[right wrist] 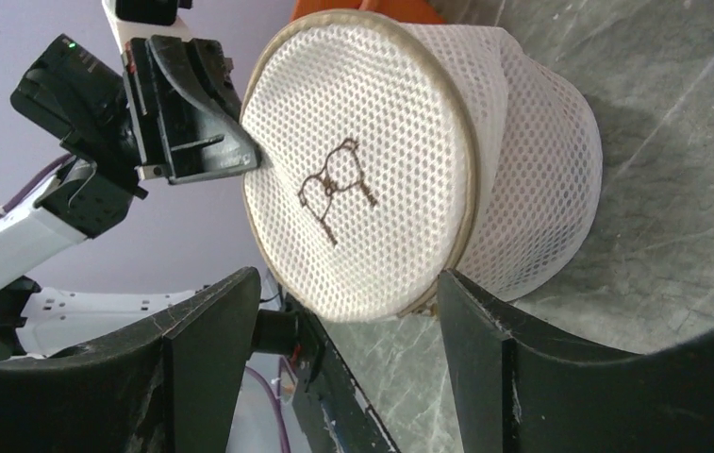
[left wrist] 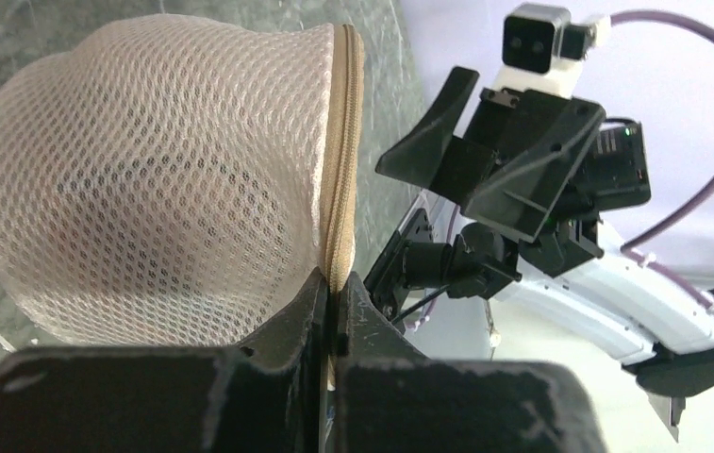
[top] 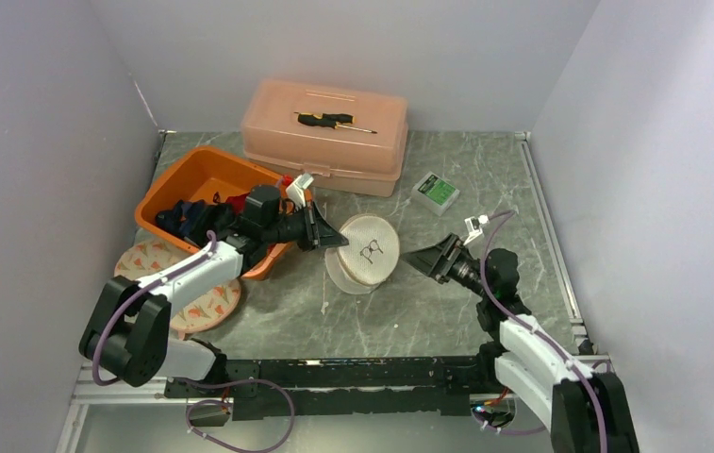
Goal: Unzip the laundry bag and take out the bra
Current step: Unzip the laundry bag at the center of the board.
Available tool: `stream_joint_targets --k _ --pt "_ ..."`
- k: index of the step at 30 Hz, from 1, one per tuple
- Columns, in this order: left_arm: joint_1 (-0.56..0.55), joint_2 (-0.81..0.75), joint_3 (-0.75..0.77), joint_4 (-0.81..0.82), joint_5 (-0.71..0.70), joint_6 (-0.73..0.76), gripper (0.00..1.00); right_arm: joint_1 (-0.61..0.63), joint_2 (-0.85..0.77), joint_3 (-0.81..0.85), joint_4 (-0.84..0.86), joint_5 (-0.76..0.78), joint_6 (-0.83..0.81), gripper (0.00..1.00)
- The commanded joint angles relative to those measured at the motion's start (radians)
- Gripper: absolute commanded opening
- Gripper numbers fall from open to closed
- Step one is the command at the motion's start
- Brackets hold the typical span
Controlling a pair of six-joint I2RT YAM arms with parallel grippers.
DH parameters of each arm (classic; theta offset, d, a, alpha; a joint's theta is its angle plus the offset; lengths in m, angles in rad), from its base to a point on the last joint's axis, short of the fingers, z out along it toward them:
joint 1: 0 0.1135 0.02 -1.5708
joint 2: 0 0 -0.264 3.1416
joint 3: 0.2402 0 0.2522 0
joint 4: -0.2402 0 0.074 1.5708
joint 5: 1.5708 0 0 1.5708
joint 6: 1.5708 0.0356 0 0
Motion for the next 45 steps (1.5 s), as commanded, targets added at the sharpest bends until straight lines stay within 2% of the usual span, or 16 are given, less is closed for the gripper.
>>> stream_joint_targets --k 1,6,12,20,23,28,32,35,37,39,41,42,45 --pt "0.003 -0.034 -0.021 0.113 0.088 -0.012 0.03 -0.004 0.105 0.004 0.227 -0.037 0.023 0.71" --pt "0.003 -0.045 -0.027 0.119 0.1 -0.007 0.03 -0.003 0.174 0.022 0.176 -0.015 -0.079 0.62" --pt "0.003 -0.036 -0.029 0.122 0.105 0.0 0.03 -0.003 0.273 0.01 0.267 -0.051 -0.087 0.61" --pt "0.003 0.002 -0.055 0.236 0.136 -0.043 0.03 -0.001 0.471 0.025 0.544 -0.155 0.01 0.6" --pt "0.003 0.007 -0.063 0.259 0.145 -0.053 0.03 -0.001 0.561 0.009 0.727 -0.186 0.089 0.57" --pt "0.003 0.029 -0.049 0.23 0.144 -0.037 0.03 0.003 0.658 -0.007 1.008 -0.221 0.244 0.42" --pt "0.003 0.042 -0.03 0.191 0.128 -0.025 0.03 0.005 0.652 -0.023 1.044 -0.212 0.285 0.23" --pt "0.003 0.03 -0.02 0.139 0.085 -0.015 0.13 0.007 0.547 -0.032 0.908 -0.195 0.233 0.11" --pt "0.003 0.009 -0.014 0.088 0.047 -0.004 0.39 0.009 0.441 -0.024 0.712 -0.17 0.158 0.0" --pt "0.003 -0.02 -0.021 0.05 -0.002 -0.011 0.66 0.015 0.313 0.006 0.428 -0.116 0.054 0.0" --pt "0.002 -0.06 -0.035 -0.002 -0.069 -0.035 0.87 0.025 0.195 0.038 0.217 -0.045 -0.015 0.0" --pt "0.001 -0.095 -0.048 -0.023 -0.1 -0.055 0.93 0.031 0.147 0.052 0.133 -0.011 -0.028 0.0" --pt "-0.009 -0.177 -0.12 -0.031 -0.185 -0.157 0.94 0.033 0.061 0.06 -0.001 0.075 -0.014 0.0"
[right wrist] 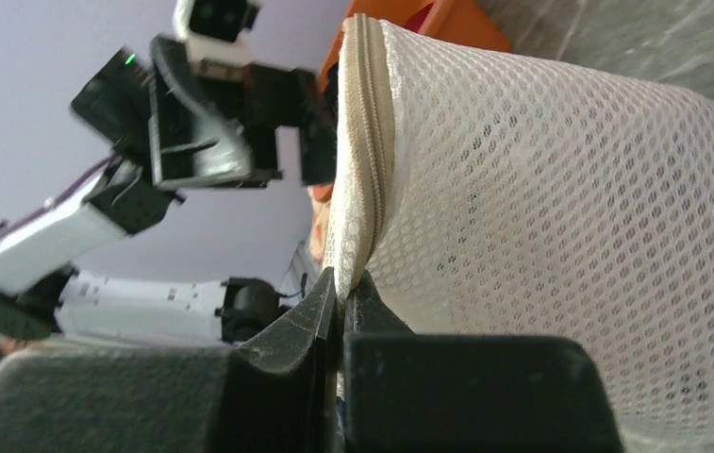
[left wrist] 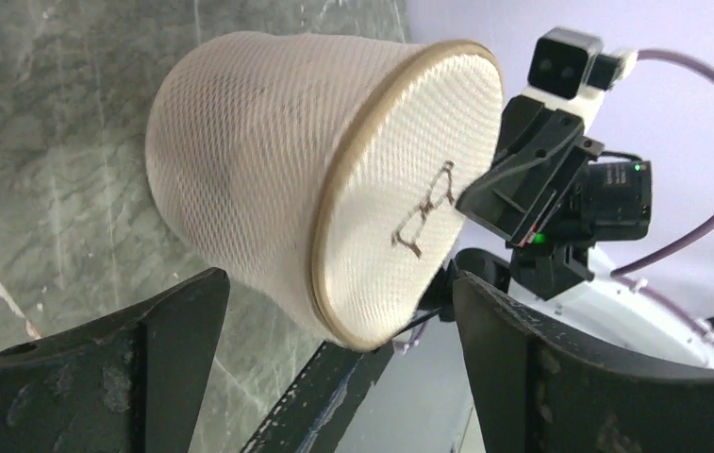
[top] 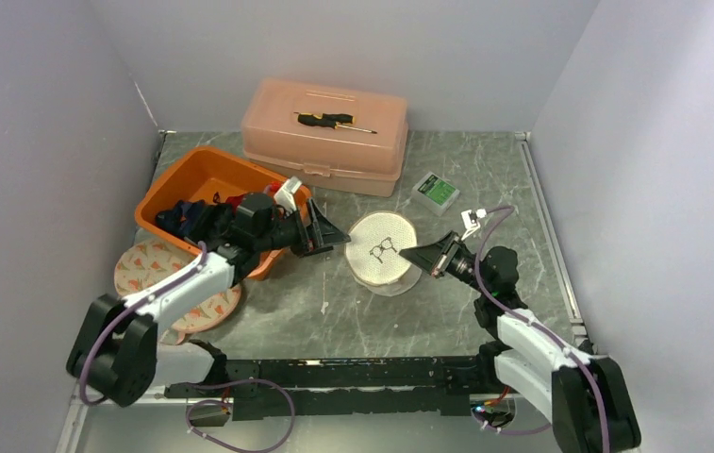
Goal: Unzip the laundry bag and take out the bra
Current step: Unzip the laundry bag at the center of the board.
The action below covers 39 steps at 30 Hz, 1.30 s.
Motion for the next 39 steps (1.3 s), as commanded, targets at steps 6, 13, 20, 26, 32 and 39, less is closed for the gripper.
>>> stream_joint_targets --k 6,13,20,26,32,39 --pt "-0.234 -0.265 -0.134 -0.122 -0.475 -0.301 0.94 0.034 -0.236 -0.004 -0.402 0.332 0.03 0.0" --pt "-0.429 -0.178 -0.082 -0.129 -0.715 -0.446 0.84 0.109 -0.336 -0.015 -0.547 0.536 0.145 0.0" --pt "-0.479 -0.014 0.007 -0.041 -0.747 -0.496 0.77 0.23 -0.354 0.014 -0.625 0.678 0.203 0.0" --pt "-0.486 0.061 0.032 0.001 -0.734 -0.508 0.64 0.245 -0.352 0.021 -0.636 0.692 0.2 0.0" --pt "-0.486 0.085 0.038 0.01 -0.721 -0.517 0.56 0.246 -0.368 0.014 -0.647 0.698 0.195 0.0" --pt "-0.486 0.148 0.039 0.059 -0.665 -0.529 0.64 0.248 -0.37 0.004 -0.632 0.702 0.192 0.0"
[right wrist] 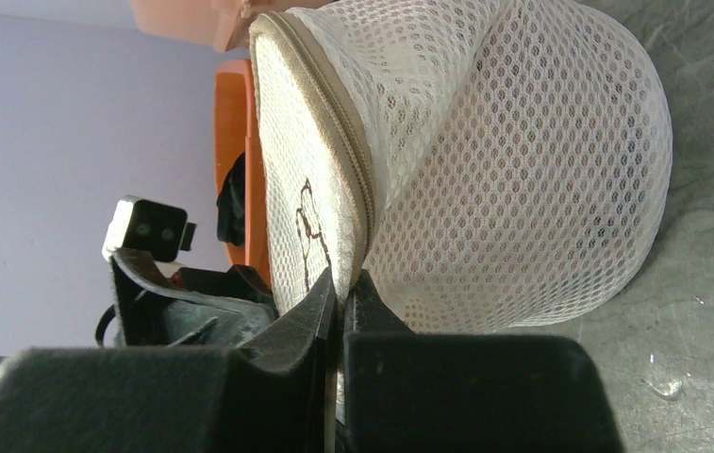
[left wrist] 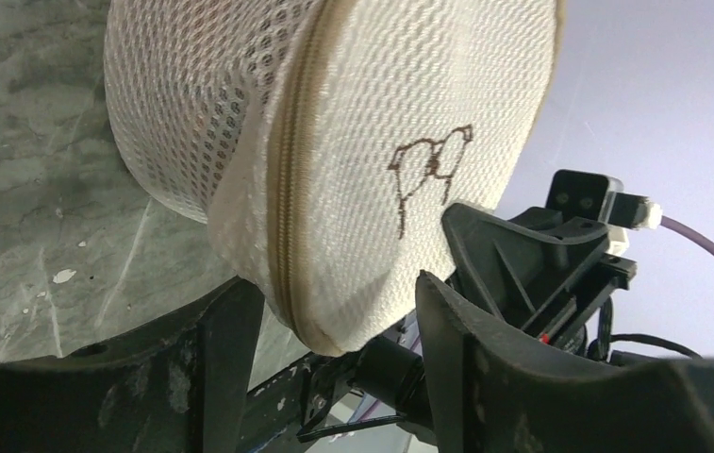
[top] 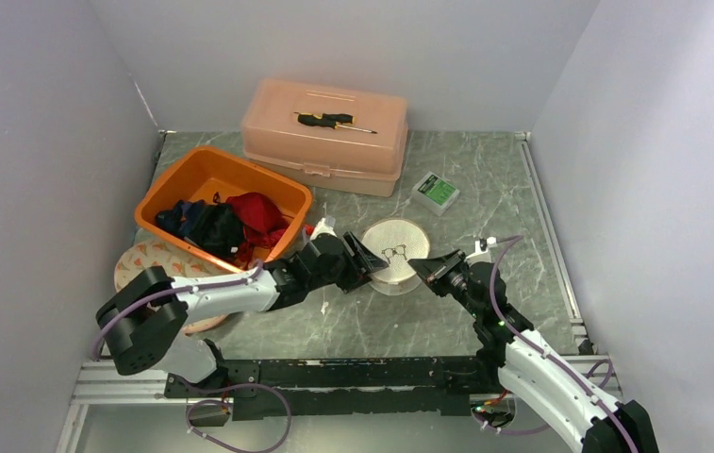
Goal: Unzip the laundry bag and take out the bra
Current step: Unzip the laundry bag at the center of the board.
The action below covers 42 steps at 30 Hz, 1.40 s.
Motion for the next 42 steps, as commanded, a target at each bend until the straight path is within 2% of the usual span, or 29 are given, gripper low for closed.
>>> stream_joint_targets --k 1,4,10,11,12,14,15,18,23,26,28,32,35,39,42 --pt "-0.007 0.033 0.027 0.069 0.034 -0.015 0.61 0.008 -0.01 0.019 0.027 0.015 -0.003 0.0" --pt "-0.006 0.043 0.024 0.089 0.034 -0.011 0.48 0.01 -0.016 0.023 0.025 0.014 -0.015 0.0" --pt "0.0 0.026 0.045 0.05 0.009 0.024 0.12 0.02 -0.052 0.058 -0.042 0.002 -0.11 0.0" --pt "0.003 0.022 0.048 0.042 0.009 0.029 0.04 0.02 -0.056 0.069 -0.063 -0.006 -0.138 0.03" --pt "0.007 0.018 0.051 0.032 0.01 0.032 0.03 0.021 -0.062 0.082 -0.085 -0.018 -0.172 0.14" --pt "0.015 0.007 0.053 0.011 0.016 0.038 0.03 0.02 -0.072 0.123 -0.149 -0.038 -0.26 0.43" --pt "0.019 -0.001 0.053 0.002 0.021 0.044 0.03 0.021 -0.08 0.146 -0.184 -0.05 -0.308 0.53" --pt "0.04 -0.021 0.083 -0.08 0.053 0.053 0.03 0.022 -0.118 0.22 -0.318 -0.06 -0.459 0.67" --pt "0.099 -0.059 0.119 -0.18 0.114 0.031 0.03 0.04 -0.164 0.302 -0.436 -0.109 -0.677 0.69" --pt "0.145 -0.079 0.141 -0.27 0.133 -0.005 0.03 0.079 -0.107 0.328 -0.496 -0.088 -0.751 0.64" --pt "0.167 -0.08 0.178 -0.356 0.136 -0.018 0.03 0.149 -0.079 0.33 -0.498 -0.026 -0.76 0.62" --pt "0.188 -0.062 0.251 -0.477 0.124 -0.032 0.03 0.293 -0.081 0.279 -0.361 0.103 -0.73 0.64" --pt "0.194 -0.05 0.262 -0.477 0.121 -0.057 0.03 0.37 -0.04 0.245 -0.24 0.166 -0.699 0.71" --pt "0.194 -0.05 0.265 -0.46 0.112 -0.067 0.03 0.431 0.055 0.266 -0.177 0.214 -0.68 0.72" --pt "0.195 -0.047 0.275 -0.469 0.109 -0.068 0.03 0.442 0.104 0.261 -0.107 0.237 -0.657 0.67"
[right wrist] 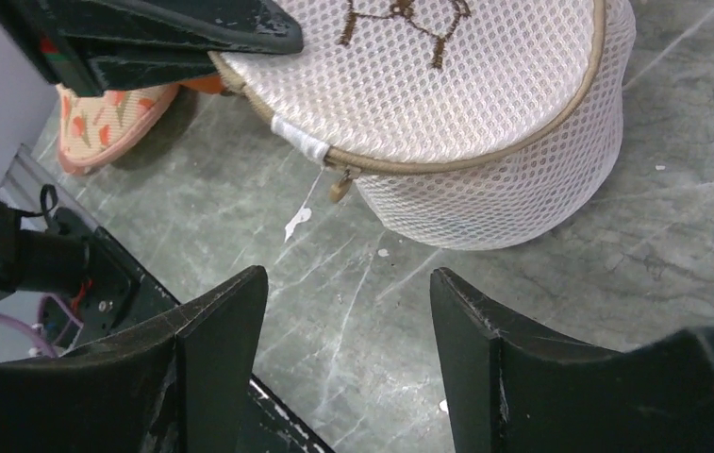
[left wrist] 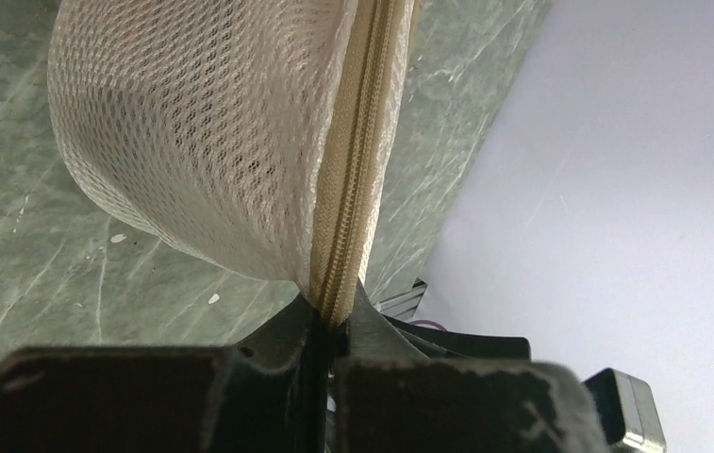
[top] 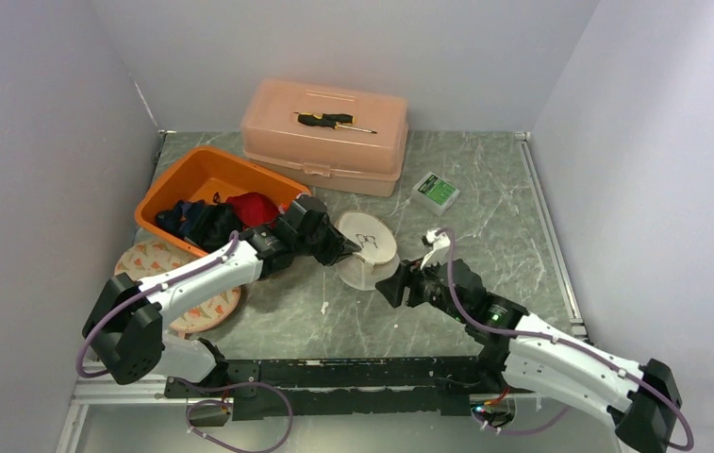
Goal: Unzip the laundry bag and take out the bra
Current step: Unzip the laundry bag at the center of the board.
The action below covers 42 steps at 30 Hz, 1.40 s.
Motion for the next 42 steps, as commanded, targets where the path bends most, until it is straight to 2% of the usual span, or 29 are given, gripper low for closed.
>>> stream_joint_targets --k 1,3,5,11,27,42 --pt "0.003 0.001 0.046 -0.016 -0.01 -0.025 0.03 0.02 0.048 -0.011 0.227 0.096 0.039 0.58" --pt "0.003 -0.002 0.048 -0.019 -0.012 -0.027 0.03 0.021 0.051 -0.036 0.271 0.122 0.056 0.46" --pt "0.004 -0.005 0.05 -0.028 -0.017 -0.03 0.03 0.021 0.083 -0.02 0.255 0.159 0.066 0.42" --pt "0.003 0.002 0.061 -0.041 -0.029 -0.032 0.03 0.022 0.175 0.017 0.293 0.119 0.066 0.53" --pt "0.003 0.014 0.078 -0.045 -0.034 -0.026 0.03 0.035 0.305 0.063 0.334 0.092 0.073 0.52" --pt "0.003 0.011 0.07 -0.032 -0.022 -0.02 0.03 0.042 0.334 0.071 0.318 0.176 0.095 0.24"
